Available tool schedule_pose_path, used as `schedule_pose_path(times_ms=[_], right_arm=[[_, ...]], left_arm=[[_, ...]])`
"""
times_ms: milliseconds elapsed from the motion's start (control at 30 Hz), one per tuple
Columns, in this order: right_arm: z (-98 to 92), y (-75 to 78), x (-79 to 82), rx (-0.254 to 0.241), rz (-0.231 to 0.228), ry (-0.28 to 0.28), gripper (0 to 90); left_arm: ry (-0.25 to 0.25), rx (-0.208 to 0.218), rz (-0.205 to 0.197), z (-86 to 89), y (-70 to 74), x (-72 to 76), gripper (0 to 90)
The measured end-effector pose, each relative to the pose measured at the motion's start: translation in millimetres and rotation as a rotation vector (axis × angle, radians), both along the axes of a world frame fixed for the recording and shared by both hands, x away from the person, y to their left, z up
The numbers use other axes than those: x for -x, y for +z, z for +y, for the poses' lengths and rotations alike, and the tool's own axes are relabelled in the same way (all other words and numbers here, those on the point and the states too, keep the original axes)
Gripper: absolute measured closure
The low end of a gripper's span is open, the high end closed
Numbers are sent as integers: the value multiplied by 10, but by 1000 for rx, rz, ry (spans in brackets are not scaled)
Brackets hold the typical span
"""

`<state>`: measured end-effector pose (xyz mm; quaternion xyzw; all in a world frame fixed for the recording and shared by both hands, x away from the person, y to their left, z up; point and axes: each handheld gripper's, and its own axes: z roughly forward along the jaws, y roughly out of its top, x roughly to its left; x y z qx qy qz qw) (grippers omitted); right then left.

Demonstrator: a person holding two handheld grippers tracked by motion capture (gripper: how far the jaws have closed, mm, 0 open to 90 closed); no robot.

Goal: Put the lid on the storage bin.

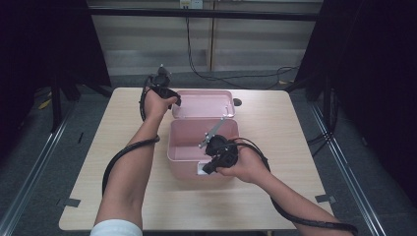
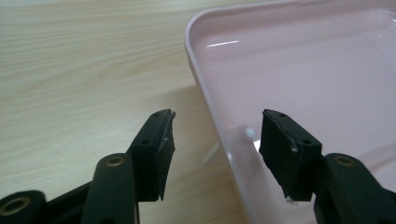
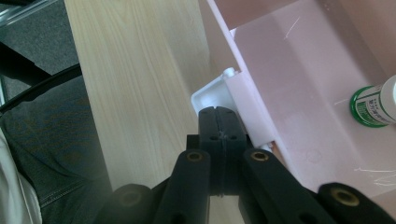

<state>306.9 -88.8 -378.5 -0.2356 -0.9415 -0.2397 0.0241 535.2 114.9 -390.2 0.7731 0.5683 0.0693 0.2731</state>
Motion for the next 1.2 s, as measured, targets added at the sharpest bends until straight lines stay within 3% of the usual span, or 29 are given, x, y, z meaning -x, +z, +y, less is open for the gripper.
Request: schedule_pose_path(times_ms=[233,500,633,700,733,900,1200], right_arm=[[-7,-2,-7,-4,1,7,900],[-11,-4,-10,-7,2,10,900],[-4,-2,-6,-3,1,2,900],[-3,0,-7,-1,3,-1,900],[-6,-1,-6,-4,6,-5,900],[-2,-2,3,-1,5,-13,900],[-4,-5,4,-7,14,-23,900]], left_arm=[[23,-2,-16,7,-42,-65,478],[29,-9,-17,-35,-106,-125,646],[30,7,3,-48,-119,-136,777],[38,7,6,-61,-109,-134,798],[59,14,21,-64,-66,-129,807],[75,21,27,-63,34,-110,828],[86,43,-17,-19,250,-26,840]])
